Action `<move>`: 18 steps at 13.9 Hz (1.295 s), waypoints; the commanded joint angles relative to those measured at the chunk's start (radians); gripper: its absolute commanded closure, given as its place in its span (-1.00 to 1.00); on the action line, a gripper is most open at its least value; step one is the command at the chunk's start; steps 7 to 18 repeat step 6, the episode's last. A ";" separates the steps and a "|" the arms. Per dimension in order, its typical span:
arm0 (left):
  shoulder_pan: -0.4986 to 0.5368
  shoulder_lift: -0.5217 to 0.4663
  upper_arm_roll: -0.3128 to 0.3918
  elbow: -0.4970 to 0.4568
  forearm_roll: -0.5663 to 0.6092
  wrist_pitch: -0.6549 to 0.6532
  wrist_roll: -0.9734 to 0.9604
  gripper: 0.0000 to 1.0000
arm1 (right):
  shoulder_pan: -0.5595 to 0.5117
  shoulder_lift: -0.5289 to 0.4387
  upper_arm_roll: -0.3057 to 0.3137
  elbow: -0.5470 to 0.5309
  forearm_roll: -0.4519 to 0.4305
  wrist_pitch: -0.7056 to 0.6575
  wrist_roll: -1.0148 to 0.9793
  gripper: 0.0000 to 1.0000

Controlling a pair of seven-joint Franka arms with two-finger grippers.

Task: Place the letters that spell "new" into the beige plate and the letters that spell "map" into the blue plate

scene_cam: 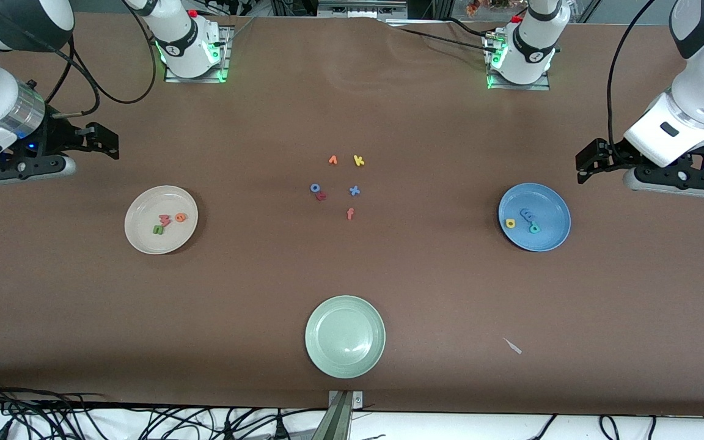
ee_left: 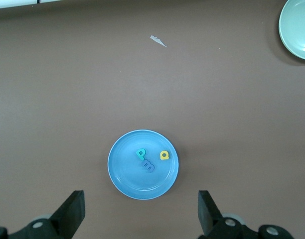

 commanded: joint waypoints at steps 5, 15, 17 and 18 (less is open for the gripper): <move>-0.002 0.001 -0.001 0.014 -0.014 -0.007 0.013 -1.00 | -0.026 0.017 0.016 0.086 -0.013 -0.088 0.015 -1.00; -0.002 0.001 -0.001 0.014 -0.014 -0.007 0.013 -1.00 | -0.020 0.025 0.013 0.086 -0.013 -0.088 0.015 -1.00; -0.002 0.001 -0.001 0.014 -0.014 -0.007 0.013 -1.00 | -0.020 0.025 0.013 0.086 -0.013 -0.088 0.015 -1.00; -0.002 0.001 -0.001 0.014 -0.014 -0.007 0.013 -1.00 | -0.020 0.025 0.013 0.086 -0.013 -0.088 0.015 -1.00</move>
